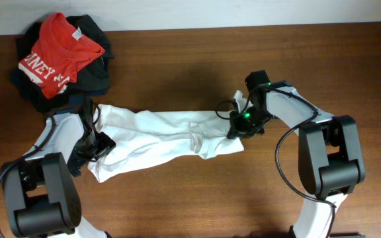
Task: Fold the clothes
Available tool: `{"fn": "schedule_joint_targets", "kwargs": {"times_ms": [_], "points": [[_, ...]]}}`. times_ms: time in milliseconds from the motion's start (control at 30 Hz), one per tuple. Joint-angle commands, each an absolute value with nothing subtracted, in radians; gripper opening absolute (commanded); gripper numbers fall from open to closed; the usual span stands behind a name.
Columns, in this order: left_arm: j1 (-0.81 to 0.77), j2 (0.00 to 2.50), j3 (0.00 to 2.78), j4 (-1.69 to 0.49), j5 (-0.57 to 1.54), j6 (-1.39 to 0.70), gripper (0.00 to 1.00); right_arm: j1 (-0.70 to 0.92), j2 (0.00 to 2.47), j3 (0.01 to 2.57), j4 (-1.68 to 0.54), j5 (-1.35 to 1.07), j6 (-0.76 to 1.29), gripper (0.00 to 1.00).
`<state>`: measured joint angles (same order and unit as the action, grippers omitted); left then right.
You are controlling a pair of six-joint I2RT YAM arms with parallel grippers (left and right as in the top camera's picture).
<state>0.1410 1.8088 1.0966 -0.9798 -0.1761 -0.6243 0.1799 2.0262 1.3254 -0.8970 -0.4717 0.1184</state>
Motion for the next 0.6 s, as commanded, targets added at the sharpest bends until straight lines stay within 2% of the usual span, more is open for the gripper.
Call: {"fn": "schedule_joint_targets", "kwargs": {"times_ms": [0, 67, 233, 400, 567], "points": [[0.147, 1.816, 1.092, -0.981, -0.176, -0.624, 0.99, 0.131, 2.035, 1.346, -0.96, -0.356, 0.195, 0.04], [0.147, 1.816, 1.092, -0.981, -0.176, -0.624, 0.99, 0.06, 2.017, 1.406, -1.075, -0.199, 0.243, 0.04], [0.147, 1.816, 1.092, -0.981, -0.176, -0.624, 0.99, -0.013, 1.921, 1.496, -1.23, -0.13, 0.245, 0.04], [0.147, 1.816, 1.093, -0.981, -0.176, -0.624, 0.99, 0.02, 1.803, 1.523, -1.265, -0.089, 0.271, 0.04], [0.147, 1.816, 1.092, -0.981, -0.176, -0.624, 0.99, 0.12, 1.796, 1.522, -1.24, -0.088, 0.271, 0.04]]}}
